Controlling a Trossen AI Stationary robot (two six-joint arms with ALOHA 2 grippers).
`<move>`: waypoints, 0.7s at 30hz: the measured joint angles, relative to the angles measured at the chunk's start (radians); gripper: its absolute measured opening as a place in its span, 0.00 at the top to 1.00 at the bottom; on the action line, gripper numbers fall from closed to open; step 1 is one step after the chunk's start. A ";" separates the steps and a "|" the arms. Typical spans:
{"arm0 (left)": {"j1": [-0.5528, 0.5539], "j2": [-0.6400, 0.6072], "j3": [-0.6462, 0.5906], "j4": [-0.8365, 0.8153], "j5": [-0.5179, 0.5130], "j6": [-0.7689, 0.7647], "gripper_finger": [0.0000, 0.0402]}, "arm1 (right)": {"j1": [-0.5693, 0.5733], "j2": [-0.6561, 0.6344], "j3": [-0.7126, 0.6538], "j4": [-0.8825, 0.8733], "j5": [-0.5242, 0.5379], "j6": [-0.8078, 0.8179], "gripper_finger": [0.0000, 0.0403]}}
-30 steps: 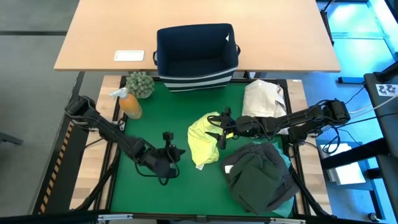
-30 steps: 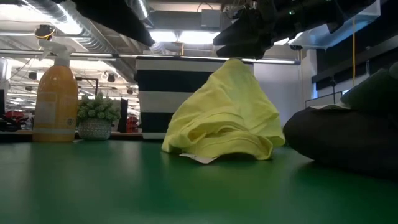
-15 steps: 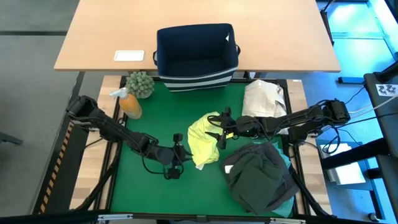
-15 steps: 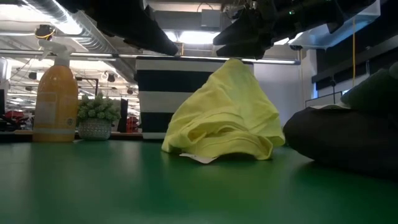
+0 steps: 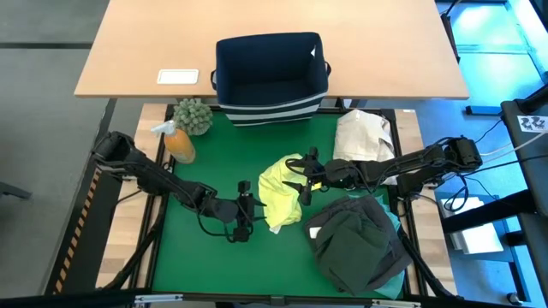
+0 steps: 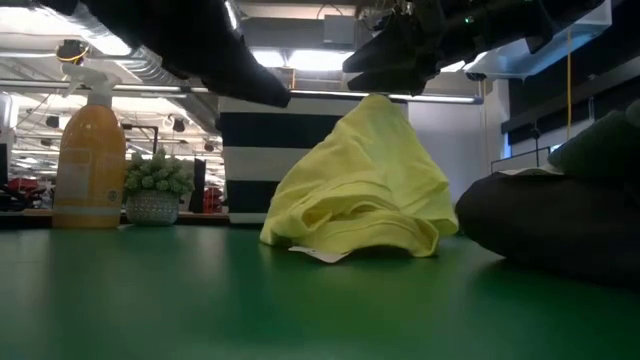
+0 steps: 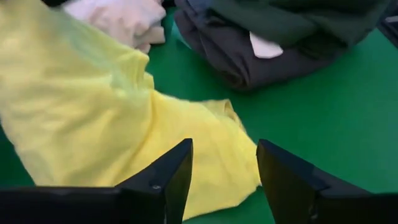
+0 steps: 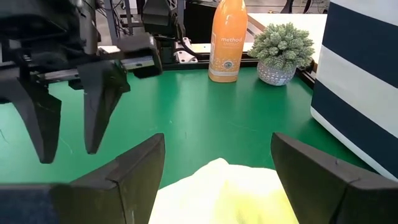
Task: Fold laundry
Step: Fold the yellow shirt on the table
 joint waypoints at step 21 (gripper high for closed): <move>0.091 0.189 -0.001 0.083 0.151 -0.028 0.55 | 0.000 0.000 0.000 -0.005 0.000 0.000 0.28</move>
